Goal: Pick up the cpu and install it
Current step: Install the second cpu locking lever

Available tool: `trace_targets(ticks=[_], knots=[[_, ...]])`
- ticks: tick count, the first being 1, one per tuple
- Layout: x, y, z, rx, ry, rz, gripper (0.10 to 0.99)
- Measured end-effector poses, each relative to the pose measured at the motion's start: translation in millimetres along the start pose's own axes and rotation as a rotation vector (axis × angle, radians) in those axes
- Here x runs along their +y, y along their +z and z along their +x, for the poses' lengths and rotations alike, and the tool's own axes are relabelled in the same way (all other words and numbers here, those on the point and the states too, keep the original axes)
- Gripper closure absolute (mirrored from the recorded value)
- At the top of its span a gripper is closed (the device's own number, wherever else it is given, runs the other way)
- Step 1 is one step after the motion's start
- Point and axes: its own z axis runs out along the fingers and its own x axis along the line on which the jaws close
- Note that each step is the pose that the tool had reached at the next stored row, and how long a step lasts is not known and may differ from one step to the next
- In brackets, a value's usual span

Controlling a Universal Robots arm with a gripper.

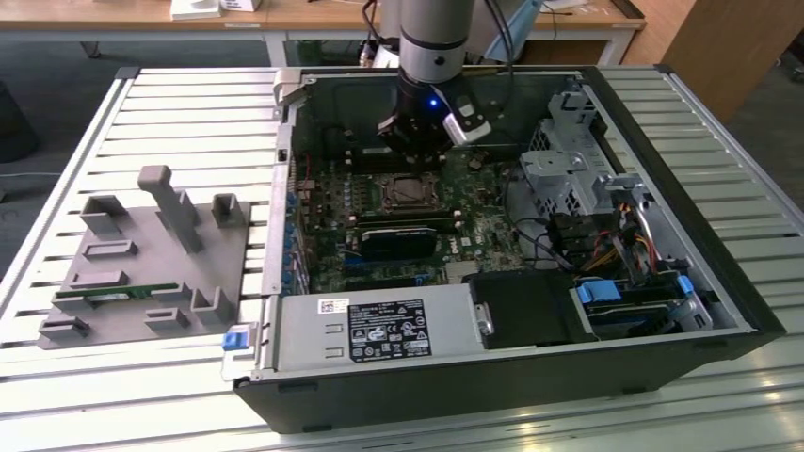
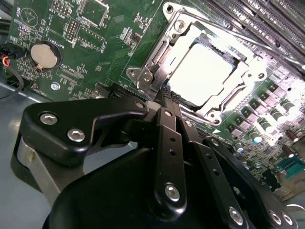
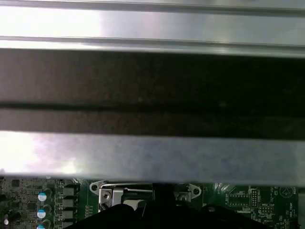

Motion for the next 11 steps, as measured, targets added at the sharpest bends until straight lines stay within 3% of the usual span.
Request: trace_targets(ticks=[5,11], knots=[[-0.2,-5.7,0.0,-0.0003,0.000,-0.006,0.980],[0.8,-29.1,0.0,-0.0002,0.000,-0.007,0.980]])
